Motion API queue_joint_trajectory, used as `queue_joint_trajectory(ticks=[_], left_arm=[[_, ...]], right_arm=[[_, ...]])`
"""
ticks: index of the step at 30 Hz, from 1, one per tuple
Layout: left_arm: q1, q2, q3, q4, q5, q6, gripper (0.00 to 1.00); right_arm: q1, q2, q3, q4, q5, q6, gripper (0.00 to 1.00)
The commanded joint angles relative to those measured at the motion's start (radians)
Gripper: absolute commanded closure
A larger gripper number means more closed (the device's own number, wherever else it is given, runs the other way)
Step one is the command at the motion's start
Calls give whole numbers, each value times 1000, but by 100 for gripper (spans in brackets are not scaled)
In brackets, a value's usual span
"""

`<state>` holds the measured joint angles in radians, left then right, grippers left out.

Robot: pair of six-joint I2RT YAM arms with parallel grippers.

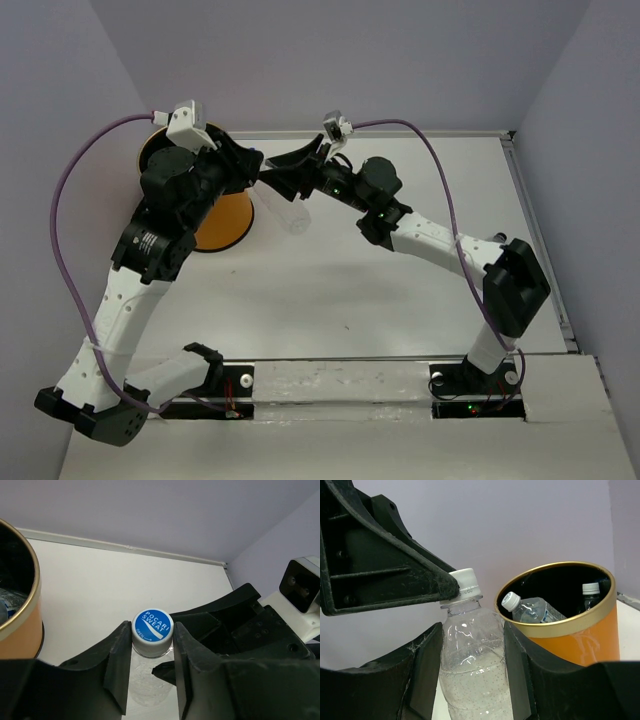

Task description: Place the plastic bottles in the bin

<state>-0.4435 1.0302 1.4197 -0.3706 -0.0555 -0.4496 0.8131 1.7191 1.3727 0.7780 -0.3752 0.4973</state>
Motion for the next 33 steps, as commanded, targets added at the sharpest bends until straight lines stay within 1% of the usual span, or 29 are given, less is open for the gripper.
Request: queue_joint_trajectory(ticks=[1, 2, 3, 5, 6, 7, 9, 10, 11, 13, 14, 16, 17, 19, 21, 23, 25, 27, 28, 29, 30, 31, 32, 33], left_arm=[[-4, 2, 13, 50, -20, 22, 67], [-3, 7, 16, 47, -17, 23, 71], [-3, 11, 18, 47, -17, 25, 80], [-4, 16, 15, 48, -18, 25, 90], [-4, 14, 13, 53, -24, 28, 99], [-4, 14, 13, 58, -29, 29, 100], [-3, 10, 15, 65, -49, 32, 100], [-4, 8, 19, 74, -61, 37, 100], [-3, 10, 24, 76, -72, 41, 100], [11, 24, 39, 81, -98, 48, 100], [18, 30, 63, 82, -101, 48, 100], [46, 45, 91, 88, -102, 48, 100], [55, 53, 105, 93, -102, 49, 100], [86, 67, 154, 108, -103, 45, 100], [159, 99, 199, 117, -87, 28, 100], [193, 114, 247, 121, -98, 26, 100], [224, 131, 284, 119, -135, 26, 100], [264, 142, 340, 121, -190, 23, 100], [273, 158, 360, 122, -223, 25, 100], [287, 171, 404, 122, -260, 32, 100], [296, 182, 422, 125, -335, 37, 100], [305, 203, 436, 131, -368, 41, 100], [315, 212, 443, 145, -400, 48, 100], [331, 229, 446, 169, -461, 51, 100]], right_arm=[[8, -58, -11, 29, 12, -25, 92], [8, -59, -14, 30, 12, -25, 92], [8, -64, -17, 33, 12, -28, 92], [8, -72, -29, 35, 15, -31, 92], [8, -82, -38, 37, 16, -32, 90], [8, -87, -43, 37, 15, -32, 85], [8, -95, -52, 35, 3, -22, 65], [8, -101, -52, 30, -13, -17, 43], [8, -107, -54, 23, -28, -13, 31], [8, -121, -61, -11, -65, -6, 13], [8, -143, -82, -20, -71, -6, 9], [8, -176, -115, -48, -73, -16, 4], [8, -194, -132, -62, -65, -19, 3], [8, -254, -188, -101, -36, -37, 3], [8, -314, -251, -138, -16, -48, 2], [8, -357, -297, -163, -1, -62, 2], [8, -426, -366, -213, 56, -85, 3], [-2, -469, -388, -250, 109, -101, 2], [-2, -487, -394, -276, 174, -109, 2], [-2, -515, -397, -290, 188, -138, 2], [-2, -524, -393, -315, 223, -163, 2], [-2, -535, -389, -377, 325, -173, 1], [-14, -546, -389, -396, 350, -178, 1], [-14, -570, -399, -417, 367, -192, 1]])
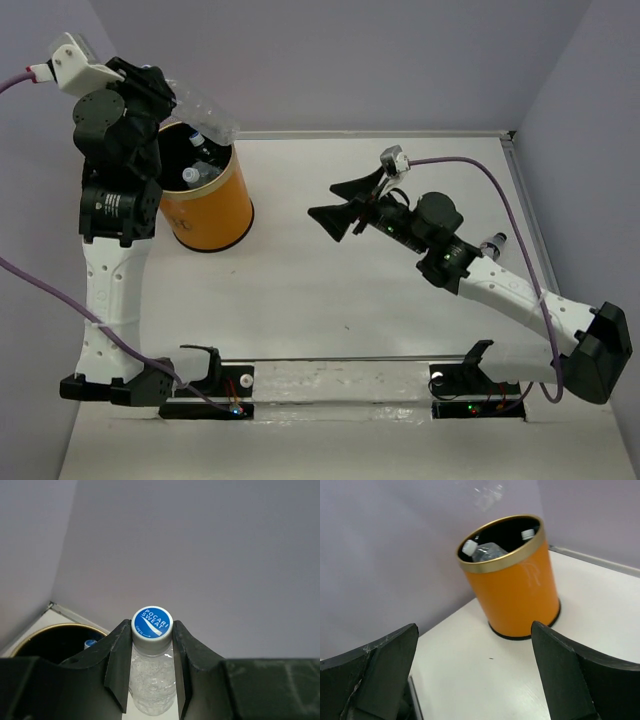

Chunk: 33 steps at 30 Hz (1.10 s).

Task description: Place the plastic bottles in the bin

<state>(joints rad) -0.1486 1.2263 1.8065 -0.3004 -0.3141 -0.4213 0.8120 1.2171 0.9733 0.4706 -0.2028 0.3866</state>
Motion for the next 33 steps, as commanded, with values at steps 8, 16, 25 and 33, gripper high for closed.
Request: queue_joint_trajectory(ticks=[8, 16, 25, 33], left_arm=[[60, 67, -84, 293, -548, 243, 100], [58, -14, -494, 523, -609, 306, 100], [55, -30, -636, 454, -497, 205, 61], [55, -134, -593, 302, -260, 99, 1]], right_arm=[[-42, -203, -108, -190, 365, -71, 0], [-224, -225, -124, -418, 531, 69, 0], [-463, -206, -183, -513, 647, 145, 0], [-666, -64, -217, -575, 879, 141, 0]])
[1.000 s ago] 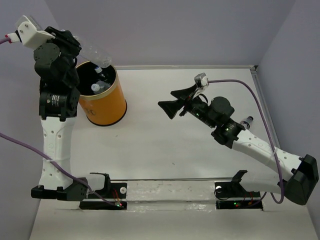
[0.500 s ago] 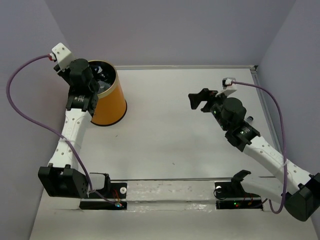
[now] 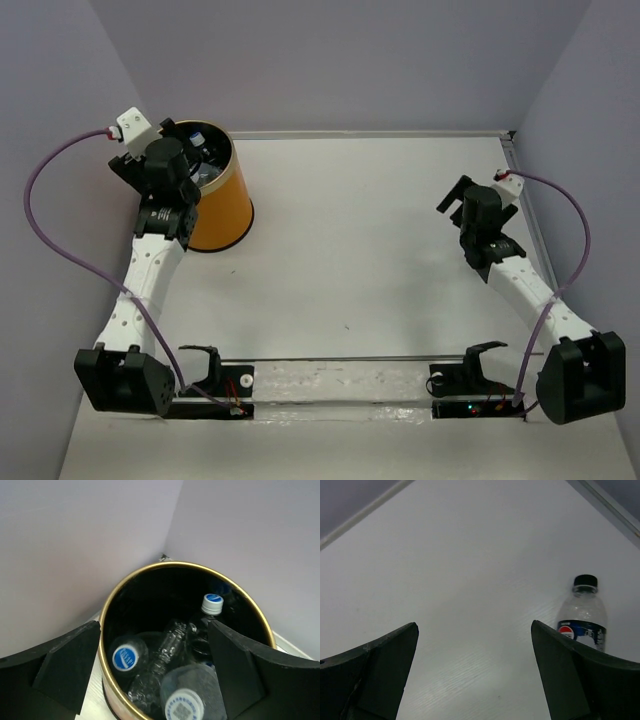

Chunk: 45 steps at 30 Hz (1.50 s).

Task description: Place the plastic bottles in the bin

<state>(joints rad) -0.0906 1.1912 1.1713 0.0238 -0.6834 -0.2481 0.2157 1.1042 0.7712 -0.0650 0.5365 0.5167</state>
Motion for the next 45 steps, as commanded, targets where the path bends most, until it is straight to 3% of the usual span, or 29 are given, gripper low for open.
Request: queue_joint_trajectory(ticks=[1, 4, 12, 21, 30, 31, 35, 37, 38, 42, 45], left_arm=[[-4, -128, 42, -22, 145, -80, 1], [-11, -195, 24, -22, 212, -111, 1], [-60, -366, -54, -22, 410, -168, 1], [-216, -528, -76, -59, 455, -112, 1], [-273, -581, -130, -42, 484, -96, 1], [-281, -581, -136, -42, 481, -92, 1], [-314, -584, -136, -51, 502, -86, 1], [-319, -585, -127, -51, 562, -97, 1], [-319, -585, -125, -50, 588, -109, 1], [-321, -558, -98, -56, 744, -143, 1], [-321, -500, -85, -67, 919, -186, 1]], right_arm=[[-120, 66, -19, -45, 132, 14, 0], [-197, 94, -32, -53, 122, 26, 0], [-239, 155, -58, -117, 97, 65, 0], [-283, 344, 52, -169, -40, 34, 0], [-292, 310, 28, -229, -115, 81, 2], [-292, 318, 25, -231, -133, 91, 5], [-292, 336, 27, -219, -179, 108, 35], [-292, 332, 22, -196, -207, 97, 42], [-292, 332, 14, -184, -260, 91, 53], [-292, 272, -25, -138, -386, 85, 70], [-202, 120, -67, -15, -539, 40, 73]])
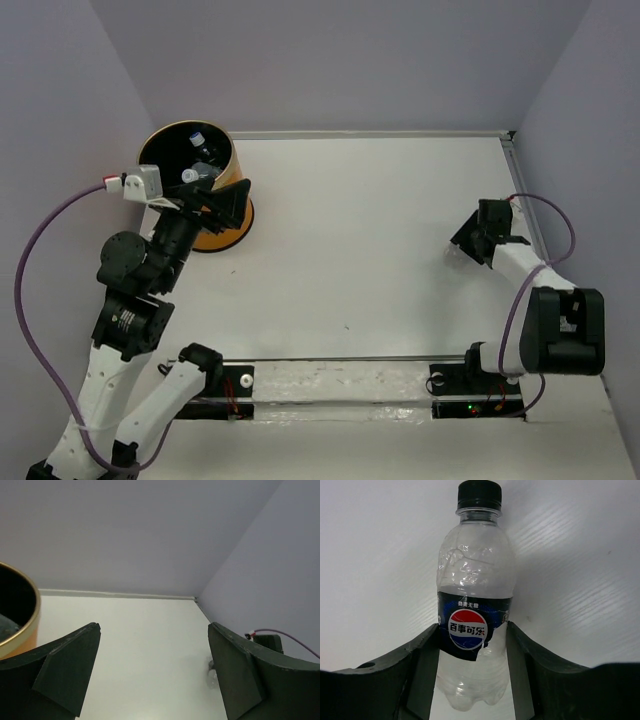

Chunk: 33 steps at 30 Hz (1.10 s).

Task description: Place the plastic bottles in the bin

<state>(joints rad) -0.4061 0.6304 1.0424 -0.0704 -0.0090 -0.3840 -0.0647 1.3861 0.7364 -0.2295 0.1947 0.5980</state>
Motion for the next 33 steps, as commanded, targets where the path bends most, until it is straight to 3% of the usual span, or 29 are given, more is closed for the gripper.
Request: queue_joint_trajectory(ticks=[1, 4, 7, 11, 17, 25, 29, 30, 31, 32, 33], left_arm=[[-5, 99, 42, 29, 288, -64, 1], [-7, 176, 13, 60, 423, -124, 1], [-10, 230, -31, 118, 495, -202, 1], [-59, 288, -68, 185, 497, -271, 1], [-178, 426, -41, 193, 366, -274, 1], [-243, 600, -18, 239, 258, -262, 1], [-247, 609, -19, 265, 242, -269, 16], [-249, 608, -19, 274, 236, -270, 31], [-252, 608, -18, 276, 230, -270, 31], [-252, 606, -16, 276, 227, -270, 48], [-254, 604, -12, 274, 222, -270, 56]], right_arm=[[113, -200, -32, 168, -240, -73, 73], [239, -300, 4, 217, -447, -144, 72], [281, -335, 5, 319, -677, -141, 71], [359, -340, -19, 459, -855, -112, 72], [473, -297, -20, 616, -957, -112, 72], [549, -240, -43, 745, -1005, -79, 73], [559, -248, -66, 754, -991, -84, 73], [559, -248, -69, 756, -988, -86, 73], [559, -248, -72, 756, -988, -86, 73], [559, -248, -74, 760, -988, -81, 73], [559, -249, -78, 774, -989, -78, 73]])
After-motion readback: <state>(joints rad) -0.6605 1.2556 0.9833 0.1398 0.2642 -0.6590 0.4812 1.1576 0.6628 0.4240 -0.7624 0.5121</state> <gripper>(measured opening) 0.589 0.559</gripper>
